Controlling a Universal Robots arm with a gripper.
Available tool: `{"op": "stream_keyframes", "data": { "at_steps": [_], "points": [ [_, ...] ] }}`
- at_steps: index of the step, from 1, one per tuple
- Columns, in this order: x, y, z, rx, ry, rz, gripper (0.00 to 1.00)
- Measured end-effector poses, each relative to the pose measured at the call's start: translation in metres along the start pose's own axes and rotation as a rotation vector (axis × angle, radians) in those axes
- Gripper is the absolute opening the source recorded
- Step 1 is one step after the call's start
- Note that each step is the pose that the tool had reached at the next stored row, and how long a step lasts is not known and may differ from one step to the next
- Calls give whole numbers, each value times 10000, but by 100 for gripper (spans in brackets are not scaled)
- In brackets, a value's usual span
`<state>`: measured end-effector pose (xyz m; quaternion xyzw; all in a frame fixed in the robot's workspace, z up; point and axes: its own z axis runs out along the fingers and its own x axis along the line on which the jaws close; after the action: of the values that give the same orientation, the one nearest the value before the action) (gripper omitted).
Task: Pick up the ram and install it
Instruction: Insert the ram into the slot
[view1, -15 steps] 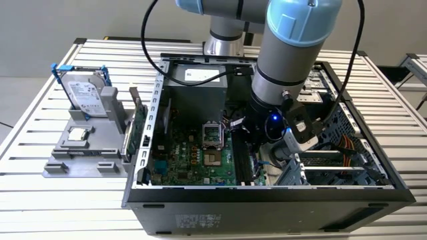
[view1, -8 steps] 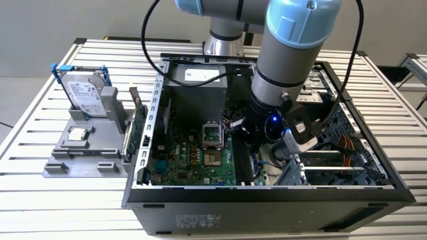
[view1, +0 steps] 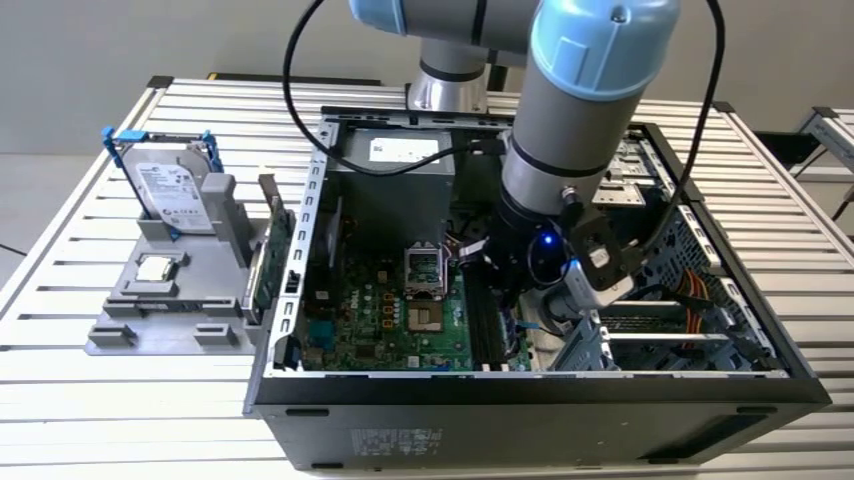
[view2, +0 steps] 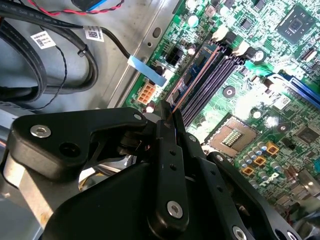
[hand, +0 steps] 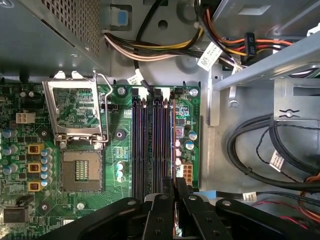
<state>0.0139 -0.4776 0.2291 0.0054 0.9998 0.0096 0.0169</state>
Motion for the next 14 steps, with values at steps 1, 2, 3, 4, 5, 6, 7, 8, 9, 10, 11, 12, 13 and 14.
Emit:
{"op": "stream_keyframes", "data": {
  "at_steps": [1,2,3,4,5,6,7,8,9,10,11,12,13,14],
  "points": [
    [2,0,3,-2,0,-3,0],
    [4,0,5,-1,0,-9,0],
    [8,0,6,0,1,-19,0],
    [11,0,8,0,1,-31,0],
    [14,0,10,-1,1,-41,0],
    [17,0,12,-1,1,-53,0],
    [18,0,15,-2,1,-62,0],
    [20,0,19,-3,1,-64,0],
    [20,0,23,-2,3,-66,0],
    [21,0,27,-1,4,-67,0],
    [21,-1,33,1,6,-66,0],
    [21,-1,39,2,6,-66,0],
    [22,-1,46,2,6,-67,0],
    [22,-1,52,2,6,-66,0]
  ]
}}
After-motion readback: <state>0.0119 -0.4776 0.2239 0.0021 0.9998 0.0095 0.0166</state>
